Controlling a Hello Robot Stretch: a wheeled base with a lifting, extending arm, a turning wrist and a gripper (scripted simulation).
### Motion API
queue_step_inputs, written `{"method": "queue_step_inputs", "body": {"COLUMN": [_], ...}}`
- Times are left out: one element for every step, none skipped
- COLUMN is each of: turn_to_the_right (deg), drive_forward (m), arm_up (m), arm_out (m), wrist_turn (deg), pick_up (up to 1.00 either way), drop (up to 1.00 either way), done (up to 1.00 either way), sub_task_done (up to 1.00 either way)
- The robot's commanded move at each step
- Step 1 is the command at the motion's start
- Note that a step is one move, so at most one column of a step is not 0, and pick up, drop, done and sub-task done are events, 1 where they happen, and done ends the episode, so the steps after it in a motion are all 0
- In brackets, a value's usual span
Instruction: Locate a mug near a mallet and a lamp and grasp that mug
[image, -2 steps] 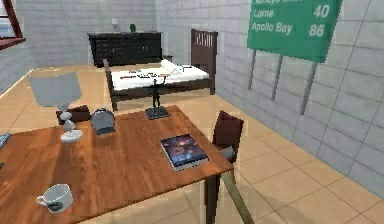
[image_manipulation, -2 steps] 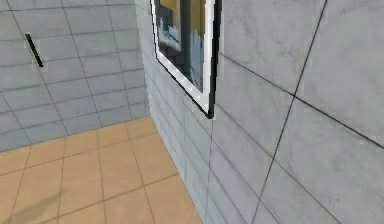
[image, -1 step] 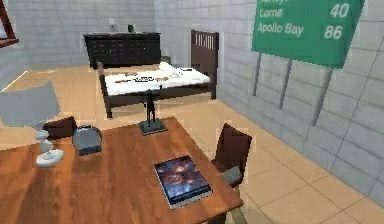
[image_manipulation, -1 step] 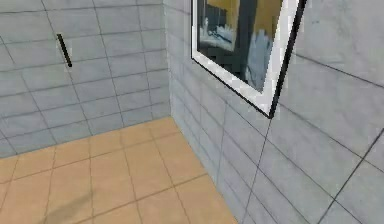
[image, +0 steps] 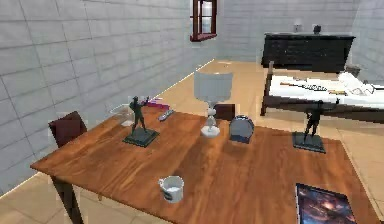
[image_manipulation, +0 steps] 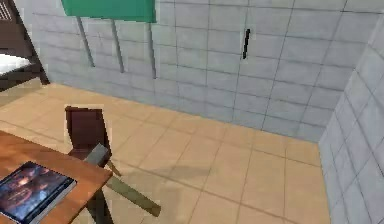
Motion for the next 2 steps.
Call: {"method": "queue_step_inputs", "body": {"turn_to_the_right": [-45.0, -45.0], "drive_forward": [0.0, 0.0], "arm_up": [0.0, 0.0], "arm_out": [0.0, 0.0], "wrist_turn": [0.0, 0.0], "pick_up": [0.0, 0.0], "drop": [0.0, 0.0], "done": [0.0, 0.0], "sub_task_done": [0.0, 0.0]}}
